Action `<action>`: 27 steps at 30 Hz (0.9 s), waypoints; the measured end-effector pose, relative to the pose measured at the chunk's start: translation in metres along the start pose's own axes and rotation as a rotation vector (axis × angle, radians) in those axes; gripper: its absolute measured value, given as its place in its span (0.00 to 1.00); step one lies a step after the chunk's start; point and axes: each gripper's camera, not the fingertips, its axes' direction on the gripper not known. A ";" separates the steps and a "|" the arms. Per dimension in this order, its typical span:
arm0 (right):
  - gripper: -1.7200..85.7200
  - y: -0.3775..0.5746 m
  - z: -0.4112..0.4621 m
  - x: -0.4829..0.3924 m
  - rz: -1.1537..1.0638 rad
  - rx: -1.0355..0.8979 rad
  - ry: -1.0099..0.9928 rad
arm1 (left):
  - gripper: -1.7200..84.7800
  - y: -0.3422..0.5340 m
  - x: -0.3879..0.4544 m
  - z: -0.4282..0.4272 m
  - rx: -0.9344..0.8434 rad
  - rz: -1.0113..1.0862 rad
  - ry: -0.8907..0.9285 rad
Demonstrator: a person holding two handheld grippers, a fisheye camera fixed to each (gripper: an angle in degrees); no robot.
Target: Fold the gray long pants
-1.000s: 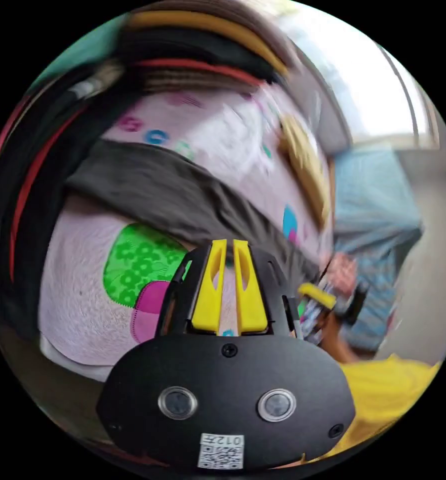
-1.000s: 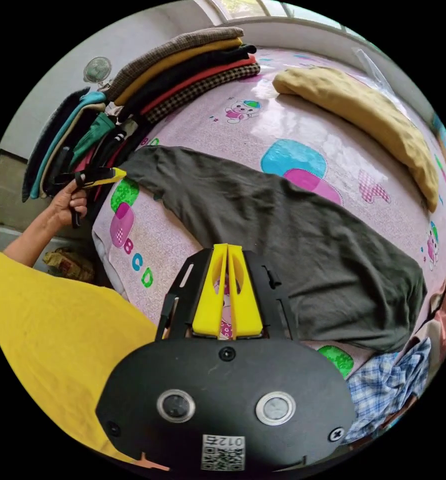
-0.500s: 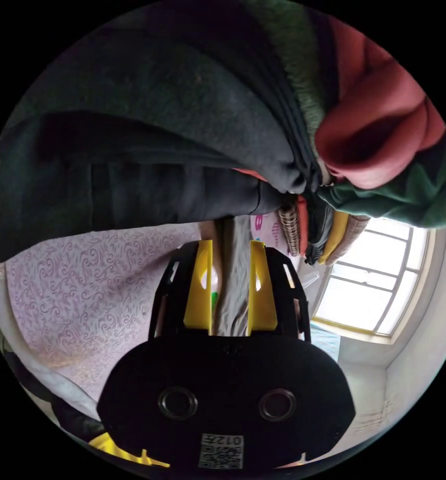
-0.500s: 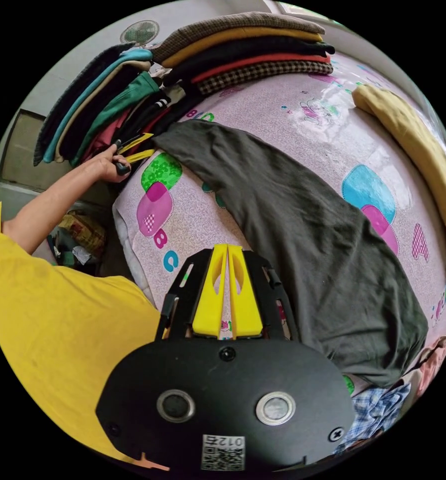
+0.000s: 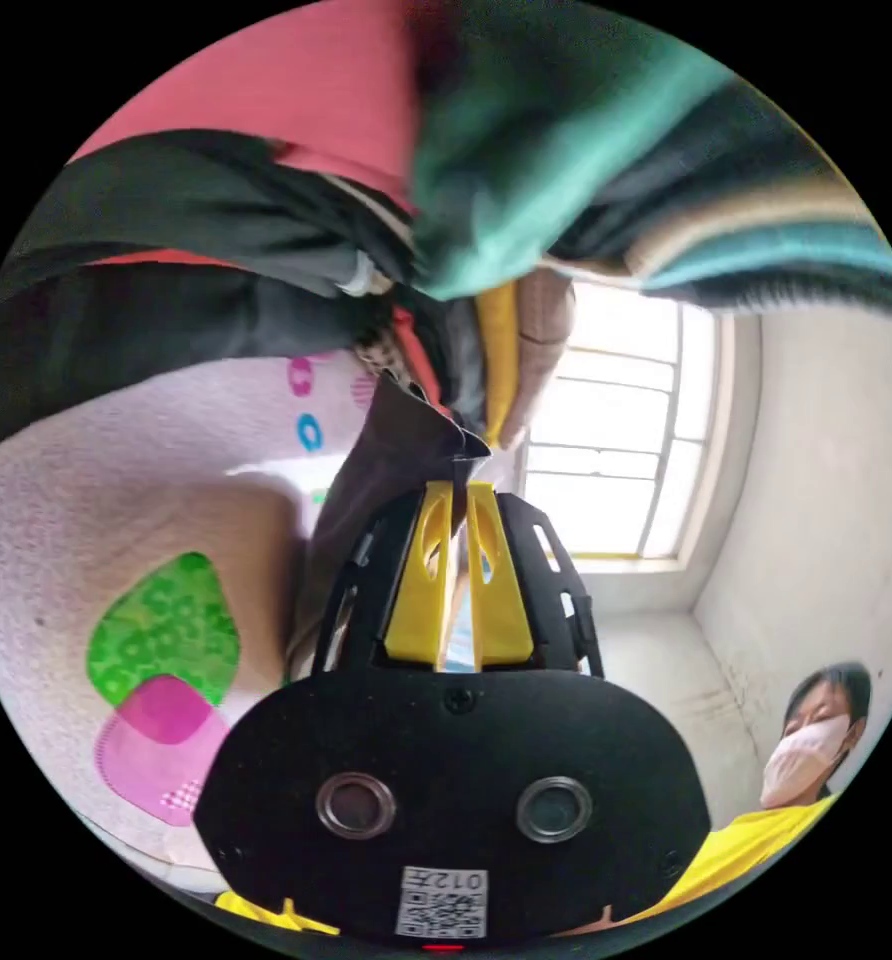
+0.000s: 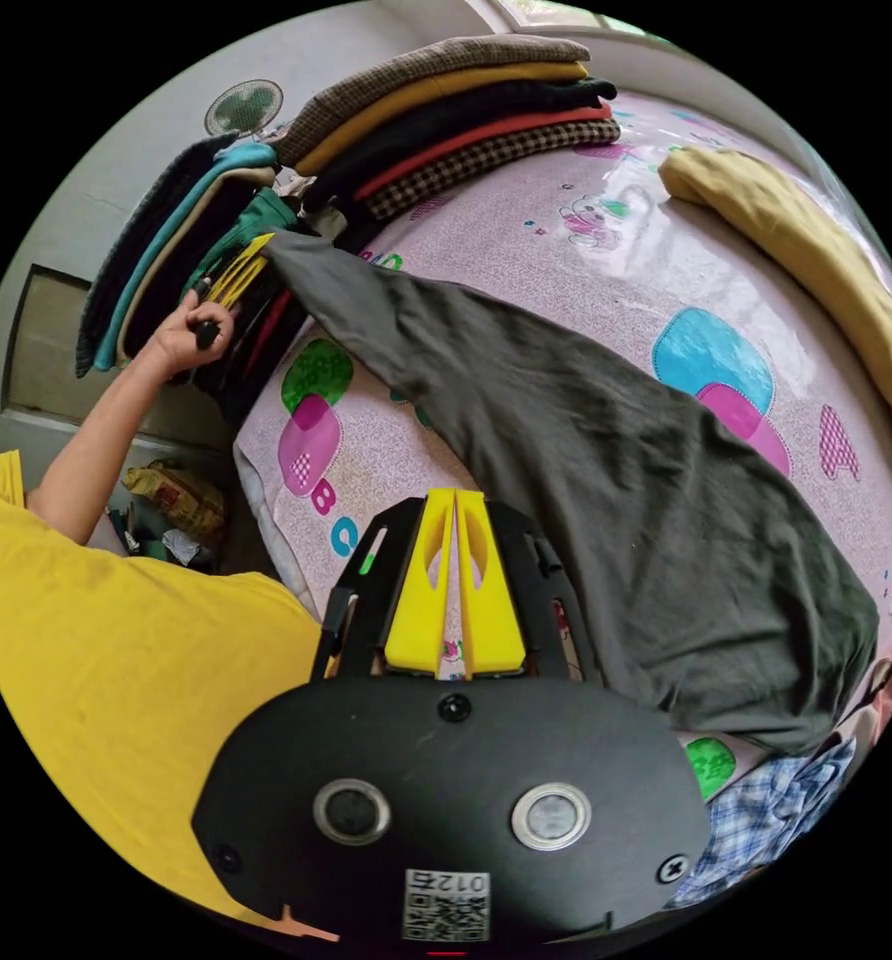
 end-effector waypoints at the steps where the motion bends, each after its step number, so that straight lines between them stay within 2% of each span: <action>1: 0.03 0.007 -0.005 0.005 0.009 0.006 0.002 | 0.03 0.009 0.016 0.010 -0.045 0.054 0.027; 8: 0.03 0.067 -0.041 0.041 0.112 0.079 -0.008 | 0.03 0.104 0.089 0.101 -0.399 0.294 0.109; 12: 0.03 0.110 -0.059 0.067 0.202 0.122 -0.029 | 0.03 0.178 0.094 0.155 -0.612 0.380 0.081; 18: 0.03 0.177 -0.080 0.113 0.341 0.138 -0.052 | 0.03 0.299 0.025 0.248 -0.946 0.401 -0.171; 20: 0.03 0.197 -0.089 0.131 0.389 0.142 -0.058 | 0.03 0.332 -0.012 0.274 -1.115 0.309 -0.249; 27: 0.04 0.218 -0.136 0.179 0.446 0.252 -0.049 | 0.03 0.332 0.026 0.247 -1.125 0.450 -0.080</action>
